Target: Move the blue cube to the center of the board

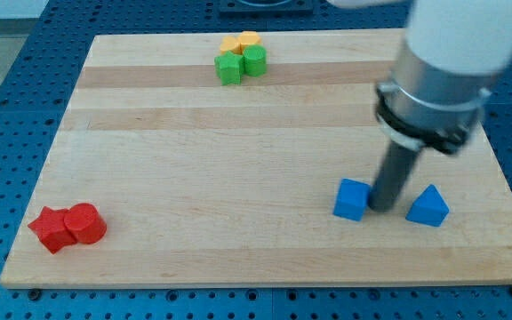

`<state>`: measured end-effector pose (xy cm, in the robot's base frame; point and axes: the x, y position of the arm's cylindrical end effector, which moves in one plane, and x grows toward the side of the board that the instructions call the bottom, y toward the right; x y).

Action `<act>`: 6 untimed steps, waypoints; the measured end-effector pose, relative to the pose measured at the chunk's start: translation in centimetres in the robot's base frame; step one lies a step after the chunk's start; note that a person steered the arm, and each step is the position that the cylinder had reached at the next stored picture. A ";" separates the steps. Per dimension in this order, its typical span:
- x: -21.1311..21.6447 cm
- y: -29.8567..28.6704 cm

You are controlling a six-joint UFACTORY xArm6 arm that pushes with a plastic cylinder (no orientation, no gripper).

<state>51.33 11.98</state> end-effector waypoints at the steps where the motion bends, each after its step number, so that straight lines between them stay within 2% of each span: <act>1: -0.2 -0.9; 3: 3.9 1.1; 4: 4.3 -0.9; 6: -2.2 -13.4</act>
<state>49.09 -1.47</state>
